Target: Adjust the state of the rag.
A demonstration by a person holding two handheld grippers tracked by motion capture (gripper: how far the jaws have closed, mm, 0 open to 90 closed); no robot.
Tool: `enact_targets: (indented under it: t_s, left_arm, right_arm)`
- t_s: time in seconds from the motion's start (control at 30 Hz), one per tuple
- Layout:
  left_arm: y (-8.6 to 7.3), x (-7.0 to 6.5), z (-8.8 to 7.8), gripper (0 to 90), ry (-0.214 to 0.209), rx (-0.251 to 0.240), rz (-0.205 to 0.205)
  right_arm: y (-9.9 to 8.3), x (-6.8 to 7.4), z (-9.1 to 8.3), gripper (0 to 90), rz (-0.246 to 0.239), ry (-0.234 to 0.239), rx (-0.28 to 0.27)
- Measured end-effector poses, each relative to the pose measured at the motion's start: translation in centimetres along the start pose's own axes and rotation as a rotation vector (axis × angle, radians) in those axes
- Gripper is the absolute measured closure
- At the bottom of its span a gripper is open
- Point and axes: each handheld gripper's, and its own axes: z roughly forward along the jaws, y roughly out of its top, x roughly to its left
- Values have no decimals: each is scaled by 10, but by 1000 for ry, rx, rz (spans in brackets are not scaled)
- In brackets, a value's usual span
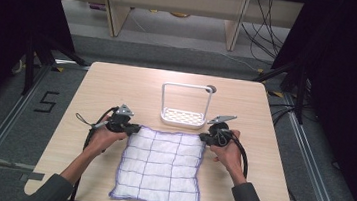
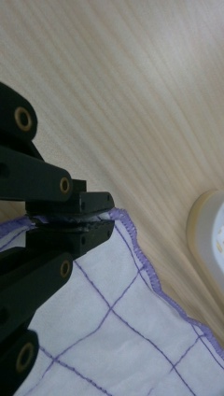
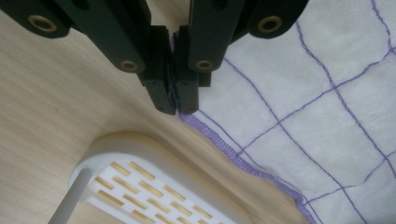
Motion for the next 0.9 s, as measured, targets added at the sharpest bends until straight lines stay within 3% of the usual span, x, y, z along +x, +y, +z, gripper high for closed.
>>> enact_targets:
  t_s: [0.13, 0.23, 0.3, 0.5, 0.57, 0.63, 0.67, 0.7, 0.87, 0.9]
  left_arm:
    - [3, 0, -6, 848, 2, -27, 0]
    - [6, 1, -9, 848, -4, -43, 1]
    - [9, 0, -12, 848, 0, -61, -8]
    - [21, 2, -21, 847, -14, -93, 16]
    - [25, 2, -27, 847, -10, -103, 21]
    - [29, 0, -33, 846, -13, -143, 12]
    - [30, 0, -38, 844, -14, -143, 26]
    - [31, -2, -42, 843, -9, -153, 32]
    - [21, -19, -62, 844, -28, -182, 75]
    - [18, -22, -66, 843, -24, -175, 83]
  right_arm:
    - [4, 0, -8, 878, -6, 4, -10]
    - [7, -1, -12, 878, -11, 3, -50]
    - [10, -1, -19, 878, -4, 4, -35]
    - [20, -2, -31, 879, -8, 4, -96]
    - [24, -2, -35, 879, -32, -2, -101]
    - [30, -2, -43, 879, -43, 2, -95]
    - [31, -1, -45, 879, -40, -3, -141]
    - [32, -1, -51, 879, -62, 0, -126]
    - [24, 13, -71, 878, -141, 11, -170]
    - [20, 19, -75, 878, -127, 23, -154]
